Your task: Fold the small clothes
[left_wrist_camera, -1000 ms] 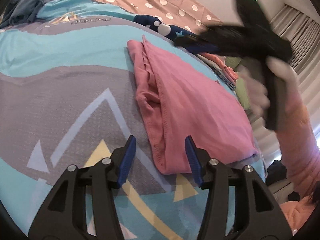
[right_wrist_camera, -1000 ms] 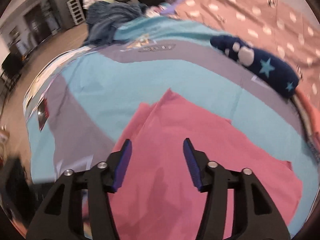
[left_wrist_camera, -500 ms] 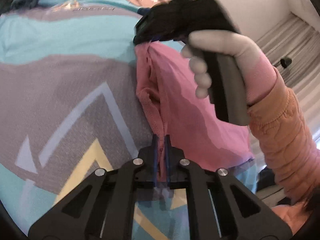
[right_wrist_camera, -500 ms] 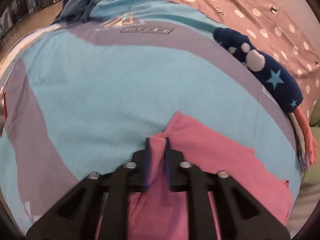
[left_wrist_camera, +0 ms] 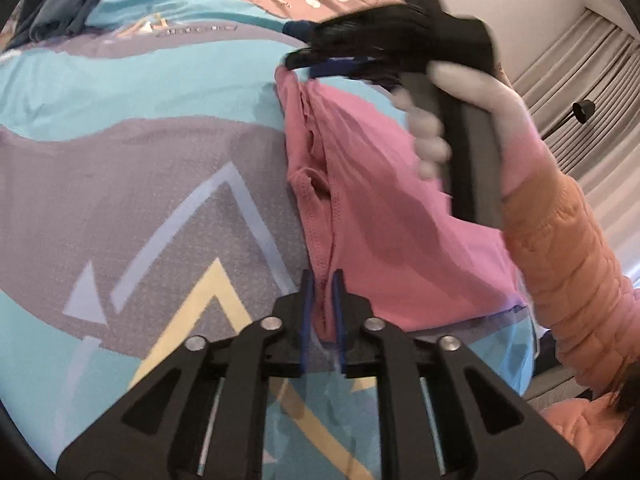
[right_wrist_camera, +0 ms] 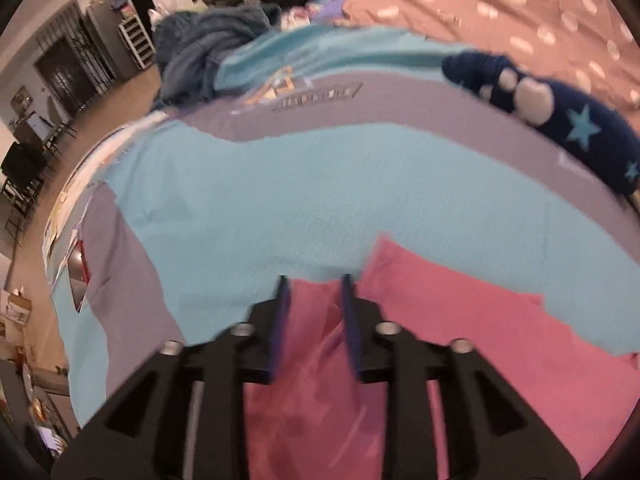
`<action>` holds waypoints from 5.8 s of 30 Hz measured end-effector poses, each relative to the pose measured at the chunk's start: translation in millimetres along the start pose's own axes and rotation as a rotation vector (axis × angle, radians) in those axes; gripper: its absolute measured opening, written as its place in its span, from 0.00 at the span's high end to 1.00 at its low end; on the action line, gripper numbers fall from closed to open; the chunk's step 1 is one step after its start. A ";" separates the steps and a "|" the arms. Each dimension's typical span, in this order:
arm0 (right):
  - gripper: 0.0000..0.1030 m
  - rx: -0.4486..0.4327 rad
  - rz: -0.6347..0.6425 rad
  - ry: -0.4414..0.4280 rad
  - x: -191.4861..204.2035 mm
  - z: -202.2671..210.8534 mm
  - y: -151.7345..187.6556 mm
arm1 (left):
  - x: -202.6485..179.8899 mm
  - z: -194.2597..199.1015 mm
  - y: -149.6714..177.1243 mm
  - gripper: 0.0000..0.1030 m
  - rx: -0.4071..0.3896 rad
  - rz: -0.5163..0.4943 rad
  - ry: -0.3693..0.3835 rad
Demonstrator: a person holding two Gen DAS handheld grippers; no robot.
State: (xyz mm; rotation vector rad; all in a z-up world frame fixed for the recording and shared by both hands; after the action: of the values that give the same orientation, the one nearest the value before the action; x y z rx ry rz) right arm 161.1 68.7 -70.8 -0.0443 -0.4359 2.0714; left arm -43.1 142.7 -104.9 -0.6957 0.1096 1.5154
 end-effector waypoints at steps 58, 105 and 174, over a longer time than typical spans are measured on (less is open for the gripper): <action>0.55 -0.181 0.410 0.550 115.4 9.3 220.5 | 15.0 -57.2 -148.4 0.34 0.165 -0.193 -0.068; 0.97 -0.370 -0.127 0.365 -1.4 100.9 249.4 | -203.3 -106.4 -200.0 0.89 0.229 -0.576 -0.681; 0.67 -0.315 -0.707 0.194 -194.3 134.9 416.3 | -322.9 -157.5 -112.1 0.13 -0.288 -0.877 -1.074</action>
State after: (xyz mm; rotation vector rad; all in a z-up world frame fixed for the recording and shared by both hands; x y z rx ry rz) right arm -111.2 -323.3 -107.6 -0.2412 -0.5574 1.2802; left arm 87.3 -203.9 -37.3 -0.0240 -1.1025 0.8680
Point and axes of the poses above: each gripper's, at about its wrist camera, not at the fingertips, and z roughly against the way its jaws point, x to its left, y to its underside, the point moved 1 cm from there along -z, roughly the way its jaws point, and after that the axes turned 13 degrees about x, right-handed, at the moved point
